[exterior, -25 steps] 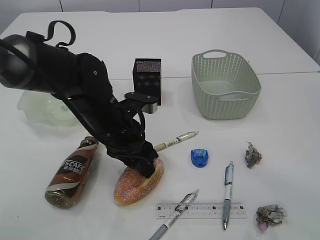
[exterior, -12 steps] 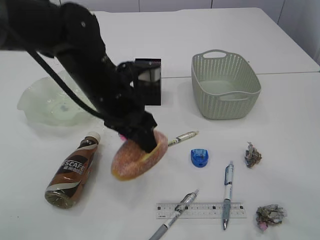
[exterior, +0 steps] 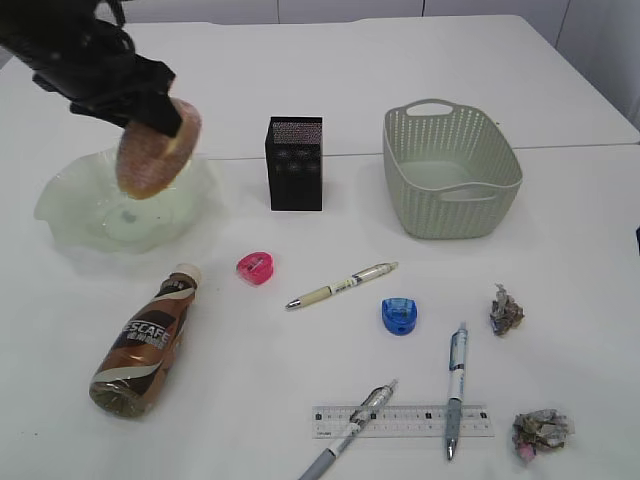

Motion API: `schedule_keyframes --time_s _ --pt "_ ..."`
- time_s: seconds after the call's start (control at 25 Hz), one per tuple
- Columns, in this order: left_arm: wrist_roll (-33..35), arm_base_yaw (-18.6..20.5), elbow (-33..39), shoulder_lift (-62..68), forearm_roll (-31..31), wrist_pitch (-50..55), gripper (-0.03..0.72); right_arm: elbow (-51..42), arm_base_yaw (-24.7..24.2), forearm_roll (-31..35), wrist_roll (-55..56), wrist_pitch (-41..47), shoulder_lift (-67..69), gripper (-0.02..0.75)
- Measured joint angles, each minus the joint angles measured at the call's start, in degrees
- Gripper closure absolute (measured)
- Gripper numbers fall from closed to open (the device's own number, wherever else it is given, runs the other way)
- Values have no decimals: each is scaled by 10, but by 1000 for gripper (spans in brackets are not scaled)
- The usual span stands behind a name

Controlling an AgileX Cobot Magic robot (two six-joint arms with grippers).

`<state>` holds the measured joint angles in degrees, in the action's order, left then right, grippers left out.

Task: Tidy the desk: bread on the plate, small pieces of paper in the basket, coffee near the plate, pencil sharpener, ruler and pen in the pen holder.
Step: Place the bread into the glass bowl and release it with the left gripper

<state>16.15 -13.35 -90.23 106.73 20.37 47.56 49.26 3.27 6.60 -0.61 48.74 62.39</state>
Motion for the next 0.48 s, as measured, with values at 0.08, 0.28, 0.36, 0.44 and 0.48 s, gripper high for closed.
schedule_keyframes --time_s 0.08,0.28,0.36,0.44,0.48 --pt "-8 32 0 1 -5 -31 363 0 0 6 0 2 0 425" --pt "-13 87 -2 37 -29 -75 363 0 0 9 0 10 0 425" --pt "-13 96 -3 59 -30 -84 363 0 0 10 0 18 0 425" --pt "-13 100 -3 80 -31 -96 359 0 0 10 0 24 0 425" --pt "-13 100 -4 90 -31 -103 356 0 0 10 0 25 0 425"
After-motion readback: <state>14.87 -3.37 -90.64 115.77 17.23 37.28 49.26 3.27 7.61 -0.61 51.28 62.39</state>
